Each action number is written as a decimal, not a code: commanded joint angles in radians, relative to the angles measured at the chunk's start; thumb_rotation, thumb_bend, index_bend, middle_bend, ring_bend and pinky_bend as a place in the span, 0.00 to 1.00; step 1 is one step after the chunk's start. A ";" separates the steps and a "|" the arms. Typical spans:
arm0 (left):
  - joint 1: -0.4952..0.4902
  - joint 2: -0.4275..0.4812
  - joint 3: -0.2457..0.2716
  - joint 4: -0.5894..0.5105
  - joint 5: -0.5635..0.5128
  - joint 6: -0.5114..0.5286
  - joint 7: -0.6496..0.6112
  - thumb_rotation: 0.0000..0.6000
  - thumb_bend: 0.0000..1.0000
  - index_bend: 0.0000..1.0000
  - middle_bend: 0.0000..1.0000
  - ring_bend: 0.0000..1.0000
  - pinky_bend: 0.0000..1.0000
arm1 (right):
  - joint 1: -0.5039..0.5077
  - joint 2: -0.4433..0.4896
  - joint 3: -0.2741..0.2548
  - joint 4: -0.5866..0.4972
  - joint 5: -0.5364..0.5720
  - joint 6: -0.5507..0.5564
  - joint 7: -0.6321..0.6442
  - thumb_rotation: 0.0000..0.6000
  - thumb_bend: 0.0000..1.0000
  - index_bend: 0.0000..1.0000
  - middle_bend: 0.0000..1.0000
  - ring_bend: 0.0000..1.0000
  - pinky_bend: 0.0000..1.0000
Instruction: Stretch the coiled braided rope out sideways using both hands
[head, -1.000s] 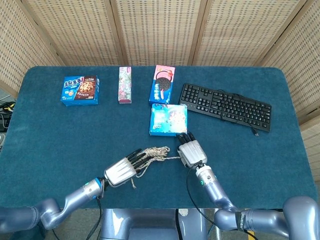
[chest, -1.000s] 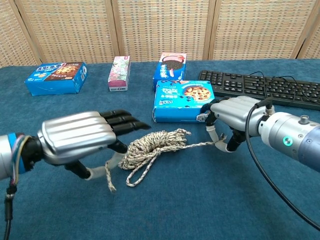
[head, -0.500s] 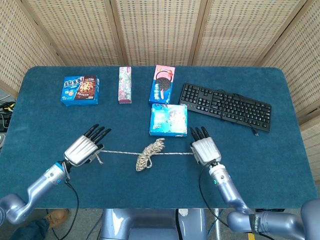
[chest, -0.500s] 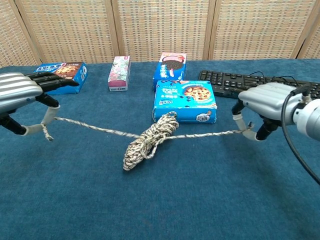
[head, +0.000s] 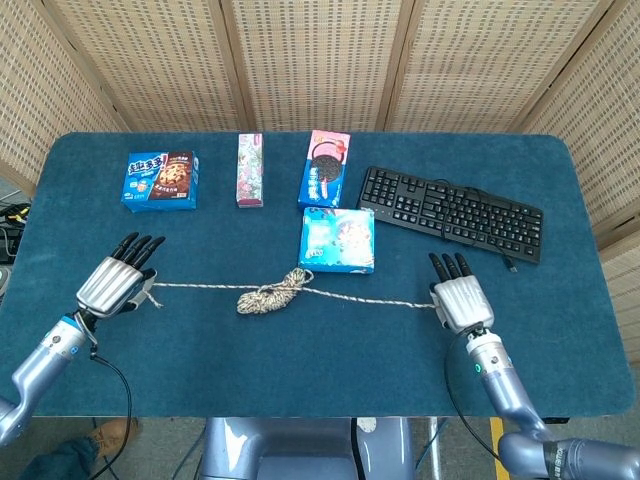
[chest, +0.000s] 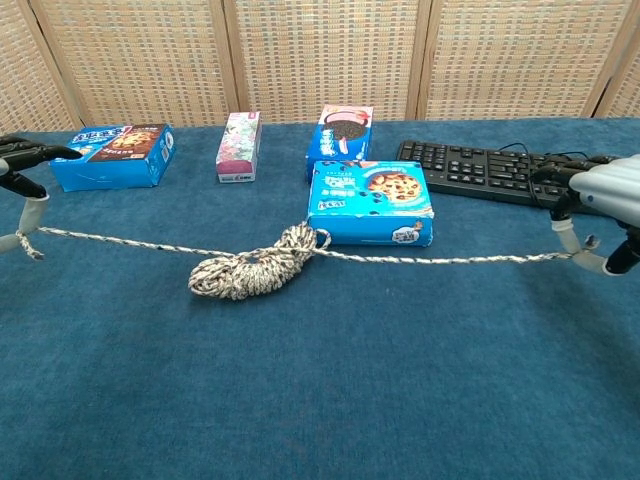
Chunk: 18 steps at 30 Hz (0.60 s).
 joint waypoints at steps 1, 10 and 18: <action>0.004 -0.009 -0.002 0.011 -0.001 0.002 -0.010 1.00 0.50 0.70 0.00 0.00 0.00 | -0.008 0.004 -0.001 0.009 -0.007 -0.006 0.013 1.00 0.48 0.68 0.02 0.00 0.00; 0.014 -0.005 -0.003 0.015 -0.001 0.000 -0.033 1.00 0.12 0.23 0.00 0.00 0.00 | -0.035 0.010 0.010 0.020 -0.040 -0.016 0.090 1.00 0.09 0.12 0.00 0.00 0.00; 0.053 0.070 -0.023 -0.078 -0.009 0.093 -0.154 1.00 0.00 0.00 0.00 0.00 0.00 | -0.095 0.034 0.031 0.003 -0.201 0.099 0.294 1.00 0.00 0.00 0.00 0.00 0.00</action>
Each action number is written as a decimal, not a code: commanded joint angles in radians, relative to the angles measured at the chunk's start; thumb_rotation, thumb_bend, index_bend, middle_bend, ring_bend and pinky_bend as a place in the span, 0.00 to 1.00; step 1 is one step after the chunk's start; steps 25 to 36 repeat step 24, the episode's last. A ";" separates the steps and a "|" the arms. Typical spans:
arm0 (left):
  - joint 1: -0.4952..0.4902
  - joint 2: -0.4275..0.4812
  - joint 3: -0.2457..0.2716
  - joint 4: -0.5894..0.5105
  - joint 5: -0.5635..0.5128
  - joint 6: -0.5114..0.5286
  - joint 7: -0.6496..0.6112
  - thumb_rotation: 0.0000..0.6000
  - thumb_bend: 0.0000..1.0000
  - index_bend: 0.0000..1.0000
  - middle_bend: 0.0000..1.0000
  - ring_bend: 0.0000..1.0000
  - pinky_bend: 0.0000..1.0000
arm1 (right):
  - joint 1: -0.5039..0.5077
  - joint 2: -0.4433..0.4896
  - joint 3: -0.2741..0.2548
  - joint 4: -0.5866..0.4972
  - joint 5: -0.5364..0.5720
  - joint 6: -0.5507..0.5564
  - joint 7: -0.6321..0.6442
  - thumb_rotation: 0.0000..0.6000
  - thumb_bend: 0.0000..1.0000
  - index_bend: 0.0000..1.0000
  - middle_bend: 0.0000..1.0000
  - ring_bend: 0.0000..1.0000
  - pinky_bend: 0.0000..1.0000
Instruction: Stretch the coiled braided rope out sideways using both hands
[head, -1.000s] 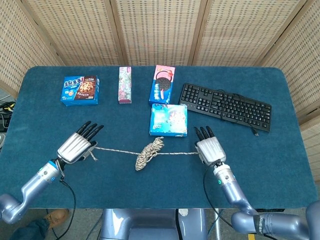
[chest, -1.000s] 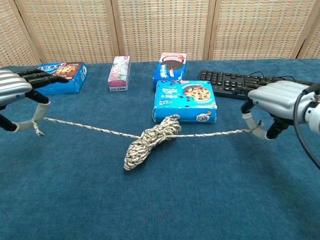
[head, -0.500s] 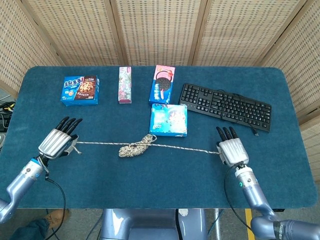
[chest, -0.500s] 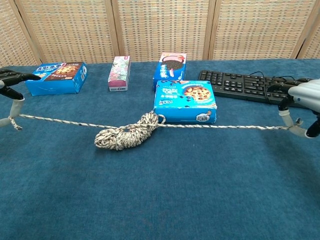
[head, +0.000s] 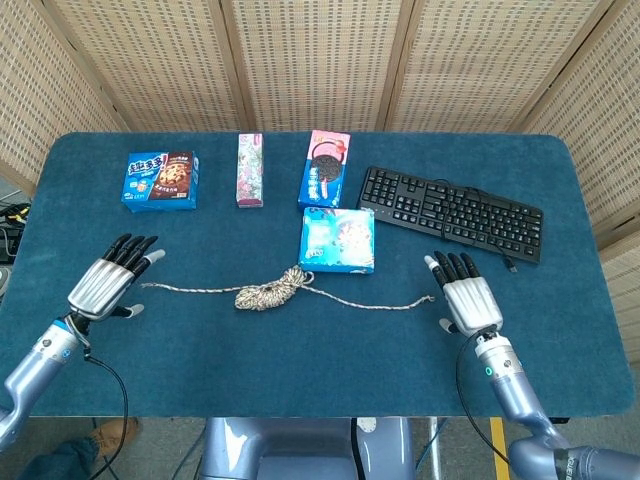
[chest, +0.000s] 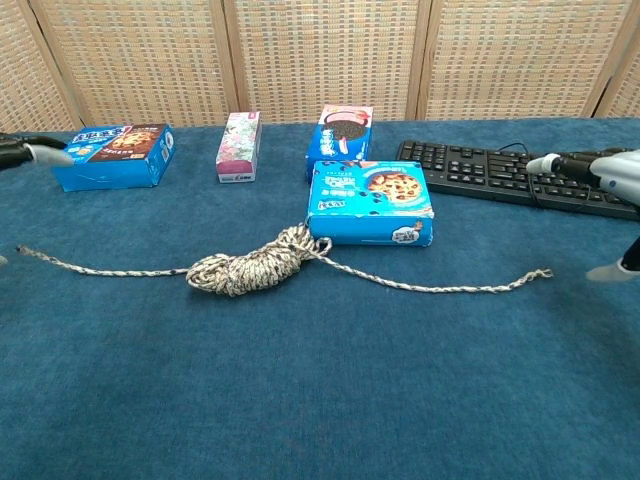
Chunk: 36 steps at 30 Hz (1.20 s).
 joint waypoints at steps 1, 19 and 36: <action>0.028 0.047 -0.015 -0.052 -0.010 0.053 -0.039 1.00 0.00 0.00 0.00 0.00 0.00 | -0.044 0.020 0.009 -0.008 -0.093 0.080 0.107 1.00 0.00 0.00 0.00 0.00 0.00; 0.276 0.238 0.026 -0.366 -0.047 0.276 0.085 1.00 0.00 0.00 0.00 0.00 0.00 | -0.254 0.163 -0.094 0.011 -0.391 0.366 0.257 1.00 0.00 0.00 0.00 0.00 0.00; 0.311 0.242 0.040 -0.375 -0.038 0.280 0.106 1.00 0.00 0.00 0.00 0.00 0.00 | -0.290 0.175 -0.098 0.020 -0.428 0.402 0.252 1.00 0.00 0.00 0.00 0.00 0.00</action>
